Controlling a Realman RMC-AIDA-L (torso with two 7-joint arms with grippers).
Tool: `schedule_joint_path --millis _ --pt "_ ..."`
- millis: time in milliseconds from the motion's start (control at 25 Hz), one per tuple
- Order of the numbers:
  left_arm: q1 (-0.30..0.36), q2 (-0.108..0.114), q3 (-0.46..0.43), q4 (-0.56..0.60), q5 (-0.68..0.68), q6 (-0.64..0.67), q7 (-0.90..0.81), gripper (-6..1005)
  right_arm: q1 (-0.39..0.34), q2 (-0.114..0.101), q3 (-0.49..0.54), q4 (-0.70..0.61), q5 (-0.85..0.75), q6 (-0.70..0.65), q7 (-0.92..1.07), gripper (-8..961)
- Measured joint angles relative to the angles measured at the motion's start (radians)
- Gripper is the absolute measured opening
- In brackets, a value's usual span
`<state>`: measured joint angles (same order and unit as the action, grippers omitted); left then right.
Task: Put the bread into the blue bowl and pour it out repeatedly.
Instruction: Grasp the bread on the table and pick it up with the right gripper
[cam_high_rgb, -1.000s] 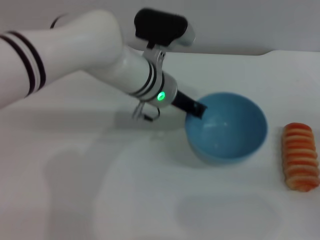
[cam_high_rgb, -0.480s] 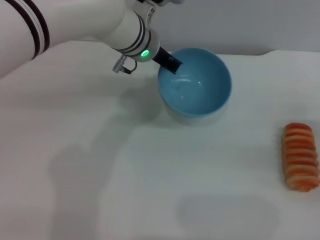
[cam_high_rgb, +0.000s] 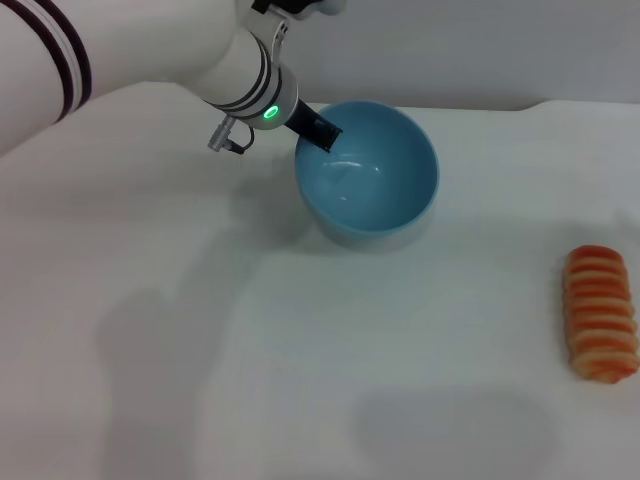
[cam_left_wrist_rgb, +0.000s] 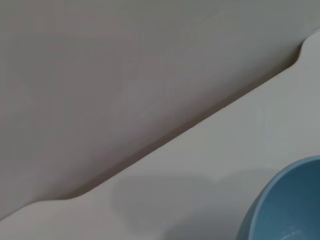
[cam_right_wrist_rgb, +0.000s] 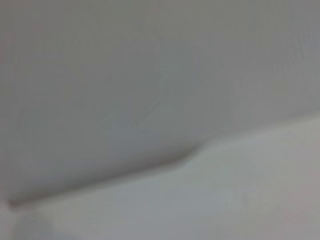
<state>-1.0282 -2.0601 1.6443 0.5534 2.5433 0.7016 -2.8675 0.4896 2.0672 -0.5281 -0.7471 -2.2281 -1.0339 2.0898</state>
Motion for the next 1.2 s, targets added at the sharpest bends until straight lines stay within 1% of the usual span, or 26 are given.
schedule_joint_path --millis 120,320,680,1000,1200 --pt "0.002 0.0 -0.002 0.0 0.0 -0.004 0.0 -2 0.004 -0.002 0.024 -0.114 -0.183 -0.154 0.146 639" --pt "0.004 -0.002 -0.003 0.0 -0.003 -0.009 0.0 -1 -0.002 -0.003 0.046 -0.118 -0.206 -0.201 0.152 639" --pt "0.008 -0.006 -0.003 -0.002 -0.006 -0.031 -0.001 -1 0.011 -0.001 0.032 -0.017 -0.231 -0.182 0.124 638" --pt "0.014 -0.008 -0.003 -0.004 -0.006 -0.037 -0.001 -2 0.041 -0.001 0.004 0.077 -0.236 -0.12 0.121 638" --pt "0.017 -0.008 -0.003 -0.003 -0.007 -0.037 0.0 -2 0.051 -0.003 -0.03 0.105 -0.238 -0.084 0.136 639"
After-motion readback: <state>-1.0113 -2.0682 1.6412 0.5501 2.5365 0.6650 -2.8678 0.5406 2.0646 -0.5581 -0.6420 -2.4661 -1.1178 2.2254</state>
